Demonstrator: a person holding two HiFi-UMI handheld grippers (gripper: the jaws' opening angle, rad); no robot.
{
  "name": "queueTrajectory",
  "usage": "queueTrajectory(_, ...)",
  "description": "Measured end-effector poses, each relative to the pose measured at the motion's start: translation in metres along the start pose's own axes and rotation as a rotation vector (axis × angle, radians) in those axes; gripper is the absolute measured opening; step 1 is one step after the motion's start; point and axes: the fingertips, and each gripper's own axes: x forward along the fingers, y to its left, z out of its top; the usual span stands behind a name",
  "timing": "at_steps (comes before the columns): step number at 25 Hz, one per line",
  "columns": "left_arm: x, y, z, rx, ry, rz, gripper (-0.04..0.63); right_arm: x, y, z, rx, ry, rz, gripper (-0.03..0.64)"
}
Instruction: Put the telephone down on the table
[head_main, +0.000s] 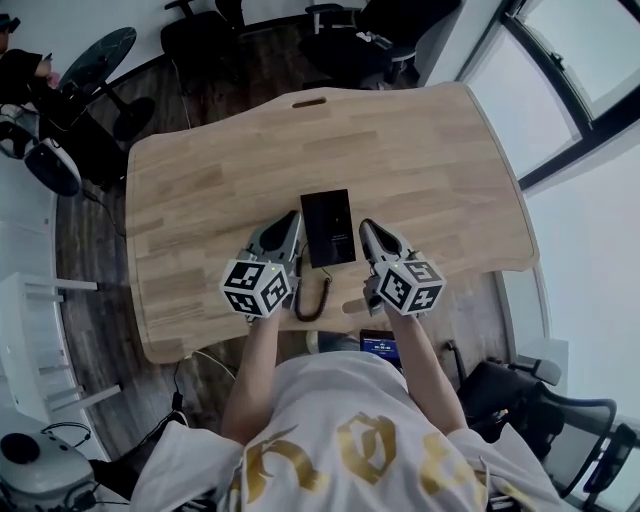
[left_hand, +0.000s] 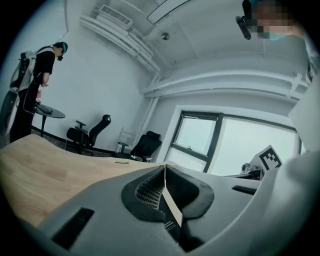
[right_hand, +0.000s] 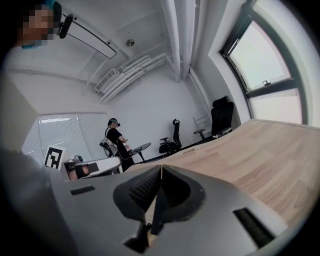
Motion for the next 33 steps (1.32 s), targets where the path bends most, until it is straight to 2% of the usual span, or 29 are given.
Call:
queueTrajectory(8,-0.018,-0.021,-0.009,-0.057,0.009,-0.012,0.011,-0.033,0.012,0.001,-0.036,-0.013,-0.017,0.012)
queueTrajectory(16,-0.029,-0.028,-0.013,-0.031,0.008,0.008,0.011,-0.048,0.014,-0.001,-0.031,-0.027,-0.005,0.012)
queueTrajectory(23,-0.033,-0.024,-0.022,-0.046,0.028,0.03,0.011,-0.052,0.012,-0.002,-0.019,-0.023,-0.001,0.012)
queueTrajectory(33,-0.026,-0.02,-0.017,-0.042,0.015,0.036,0.011,-0.045,0.009,0.0,-0.002,-0.022,0.013,0.012)
